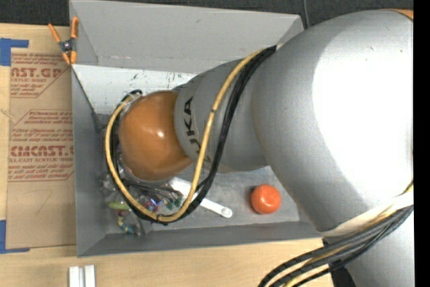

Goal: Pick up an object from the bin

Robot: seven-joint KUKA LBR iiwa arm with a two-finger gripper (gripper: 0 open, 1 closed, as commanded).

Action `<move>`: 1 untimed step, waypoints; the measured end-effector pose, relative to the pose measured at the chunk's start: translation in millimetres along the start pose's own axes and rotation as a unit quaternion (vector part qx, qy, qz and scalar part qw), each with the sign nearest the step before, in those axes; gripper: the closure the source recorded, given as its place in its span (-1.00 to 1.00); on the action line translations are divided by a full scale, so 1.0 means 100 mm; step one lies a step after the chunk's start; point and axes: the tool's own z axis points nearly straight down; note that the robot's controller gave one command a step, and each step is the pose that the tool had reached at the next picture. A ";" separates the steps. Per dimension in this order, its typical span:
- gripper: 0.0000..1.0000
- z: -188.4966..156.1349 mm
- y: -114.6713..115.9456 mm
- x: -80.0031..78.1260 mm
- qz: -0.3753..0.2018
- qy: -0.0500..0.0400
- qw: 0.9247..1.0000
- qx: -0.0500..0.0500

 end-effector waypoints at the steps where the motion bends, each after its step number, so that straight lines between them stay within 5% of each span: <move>1: 1.00 0.01 -0.02 0.00 -0.105 0.002 0.994 -0.002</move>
Offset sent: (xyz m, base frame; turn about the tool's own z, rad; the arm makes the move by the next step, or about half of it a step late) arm 0.0000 0.0000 0.0000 0.0000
